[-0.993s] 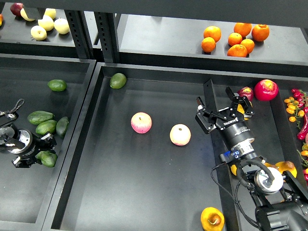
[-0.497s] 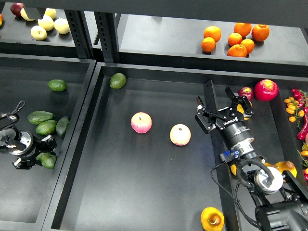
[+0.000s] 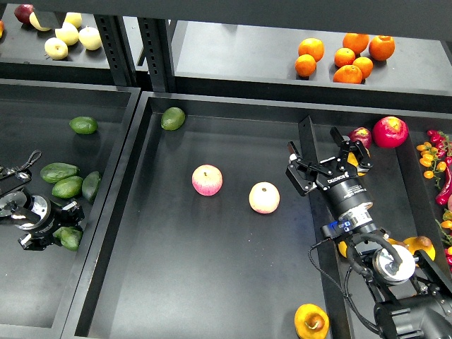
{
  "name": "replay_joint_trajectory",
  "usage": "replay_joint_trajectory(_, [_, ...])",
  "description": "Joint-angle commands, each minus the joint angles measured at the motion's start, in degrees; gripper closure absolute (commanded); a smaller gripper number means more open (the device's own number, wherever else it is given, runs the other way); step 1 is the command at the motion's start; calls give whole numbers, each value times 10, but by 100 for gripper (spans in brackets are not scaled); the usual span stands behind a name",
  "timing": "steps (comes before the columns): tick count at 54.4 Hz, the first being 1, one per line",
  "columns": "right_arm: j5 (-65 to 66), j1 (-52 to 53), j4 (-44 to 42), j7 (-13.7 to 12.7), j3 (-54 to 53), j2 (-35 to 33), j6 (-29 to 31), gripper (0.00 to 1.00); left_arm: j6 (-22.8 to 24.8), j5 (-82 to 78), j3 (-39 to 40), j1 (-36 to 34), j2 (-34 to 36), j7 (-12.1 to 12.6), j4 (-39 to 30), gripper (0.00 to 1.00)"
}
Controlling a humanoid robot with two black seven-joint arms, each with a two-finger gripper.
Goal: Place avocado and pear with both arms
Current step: 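Lower the avocado beside the other avocados and open the left gripper, then raise the left gripper and bring it back over the middle bin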
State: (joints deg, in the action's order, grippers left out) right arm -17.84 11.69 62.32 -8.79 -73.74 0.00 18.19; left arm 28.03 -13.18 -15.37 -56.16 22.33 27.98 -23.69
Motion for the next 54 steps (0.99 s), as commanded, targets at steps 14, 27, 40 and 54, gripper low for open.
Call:
replay_joint_trajectory(14, [0, -1, 0, 0, 2, 0, 2, 0, 0, -23, 1, -1, -3, 0, 1, 44])
replay_joint_trajectory(27, [0, -1, -2, 0, 3, 0, 2, 0, 0, -23, 1, -5, -4, 0, 1, 38])
replay_joint_trajectory(40, [1, 0, -4, -1, 4, 0, 2, 0, 0, -23, 1, -7, -2, 0, 0, 27])
replay_joint_trajectory(54, [0, -1, -3, 0, 2, 0, 3, 0, 0, -21, 8, -33, 3, 0, -7, 10])
